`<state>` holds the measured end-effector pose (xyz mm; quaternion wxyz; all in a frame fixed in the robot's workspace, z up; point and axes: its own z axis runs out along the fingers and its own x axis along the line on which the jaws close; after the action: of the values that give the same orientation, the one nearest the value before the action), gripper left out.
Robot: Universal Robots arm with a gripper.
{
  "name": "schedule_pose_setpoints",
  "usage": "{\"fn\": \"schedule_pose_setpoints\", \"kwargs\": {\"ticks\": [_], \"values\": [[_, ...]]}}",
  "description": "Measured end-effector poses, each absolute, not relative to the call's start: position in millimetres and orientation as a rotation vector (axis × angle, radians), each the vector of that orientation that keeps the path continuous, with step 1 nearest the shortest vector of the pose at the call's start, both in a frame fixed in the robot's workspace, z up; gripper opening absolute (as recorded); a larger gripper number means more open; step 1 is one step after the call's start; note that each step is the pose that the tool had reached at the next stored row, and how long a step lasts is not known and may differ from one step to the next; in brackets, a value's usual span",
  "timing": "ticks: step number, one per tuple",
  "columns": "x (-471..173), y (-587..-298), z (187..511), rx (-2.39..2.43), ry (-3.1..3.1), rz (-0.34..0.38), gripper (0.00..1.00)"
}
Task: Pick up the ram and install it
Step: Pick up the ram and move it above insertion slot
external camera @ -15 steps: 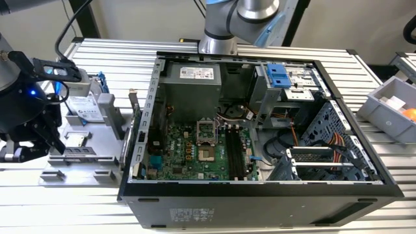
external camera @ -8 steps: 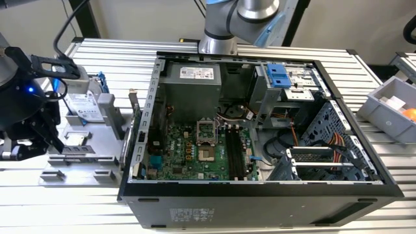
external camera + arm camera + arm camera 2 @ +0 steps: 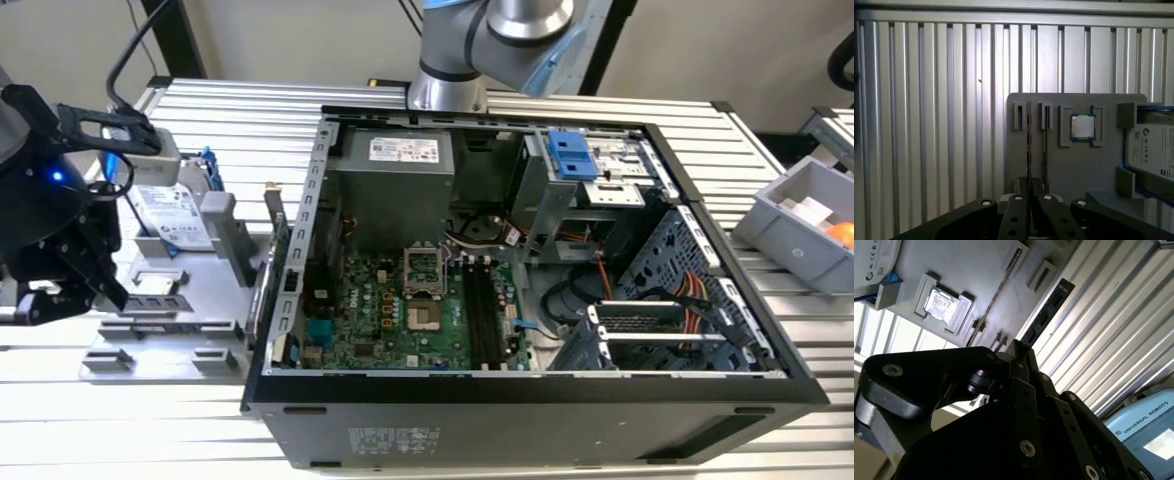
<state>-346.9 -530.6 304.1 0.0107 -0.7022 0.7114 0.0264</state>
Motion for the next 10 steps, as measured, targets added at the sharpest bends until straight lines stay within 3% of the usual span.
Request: {"fn": "schedule_pose_setpoints", "kwargs": {"ticks": [10], "values": [[-346.8, -530.7, 313.6, -2.192, 2.220, 0.081, 0.00]]}}
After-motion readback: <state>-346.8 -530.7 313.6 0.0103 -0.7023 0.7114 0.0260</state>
